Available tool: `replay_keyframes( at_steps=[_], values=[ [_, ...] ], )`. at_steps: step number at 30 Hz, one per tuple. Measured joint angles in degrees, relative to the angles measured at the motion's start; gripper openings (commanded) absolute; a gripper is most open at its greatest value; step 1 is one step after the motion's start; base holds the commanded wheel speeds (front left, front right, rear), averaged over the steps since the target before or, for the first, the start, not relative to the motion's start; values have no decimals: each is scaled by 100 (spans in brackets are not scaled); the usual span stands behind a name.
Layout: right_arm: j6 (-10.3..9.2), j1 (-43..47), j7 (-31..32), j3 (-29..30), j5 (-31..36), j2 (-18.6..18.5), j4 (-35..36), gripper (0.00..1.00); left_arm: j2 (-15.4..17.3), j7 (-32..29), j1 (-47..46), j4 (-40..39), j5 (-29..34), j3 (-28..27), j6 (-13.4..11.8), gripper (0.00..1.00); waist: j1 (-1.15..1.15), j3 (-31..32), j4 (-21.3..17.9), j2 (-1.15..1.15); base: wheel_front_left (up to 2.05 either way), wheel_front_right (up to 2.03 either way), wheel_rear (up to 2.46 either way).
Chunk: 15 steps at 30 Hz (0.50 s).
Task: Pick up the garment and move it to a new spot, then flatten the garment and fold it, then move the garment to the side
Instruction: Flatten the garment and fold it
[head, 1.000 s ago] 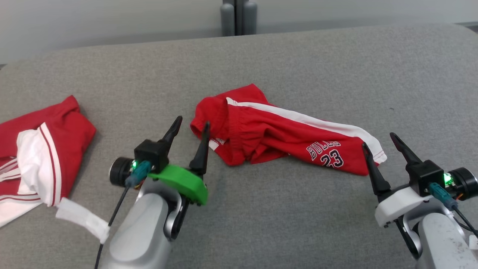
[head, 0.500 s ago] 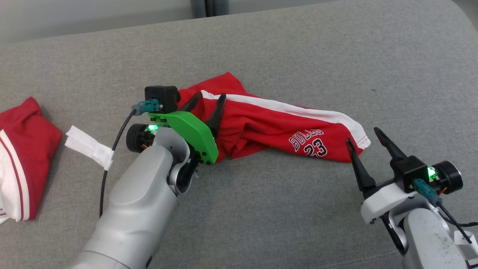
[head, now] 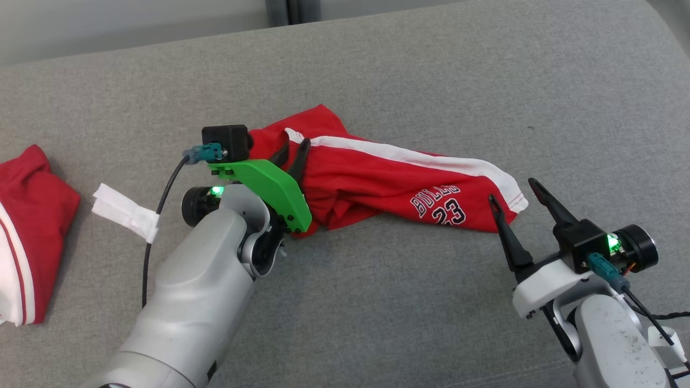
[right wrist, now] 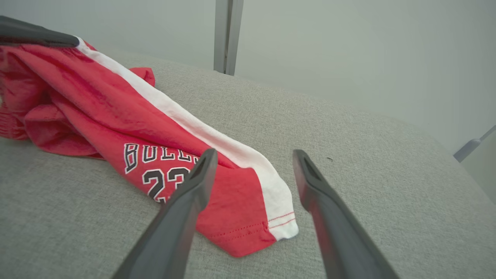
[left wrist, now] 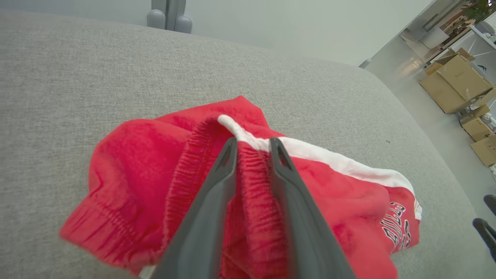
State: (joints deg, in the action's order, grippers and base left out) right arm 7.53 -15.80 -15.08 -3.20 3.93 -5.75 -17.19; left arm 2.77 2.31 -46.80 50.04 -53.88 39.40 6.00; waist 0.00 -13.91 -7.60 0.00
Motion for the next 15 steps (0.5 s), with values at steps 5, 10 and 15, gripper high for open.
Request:
replay_keyframes(
  at_steps=[5,10,15],
  values=[
    [0,14,-1,7,-18,-26,-47,100,0,386,-43,105,-129,191,52,0,0,68,13,0,0,0,0],
    [0,191,-1,145,-93,-54,-79,100,1,860,10,94,-304,302,104,0,0,243,114,0,0,0,0],
    [0,464,0,275,-187,-40,-123,100,24,1135,486,94,-305,368,113,0,0,521,314,0,0,0,0]
  ],
)
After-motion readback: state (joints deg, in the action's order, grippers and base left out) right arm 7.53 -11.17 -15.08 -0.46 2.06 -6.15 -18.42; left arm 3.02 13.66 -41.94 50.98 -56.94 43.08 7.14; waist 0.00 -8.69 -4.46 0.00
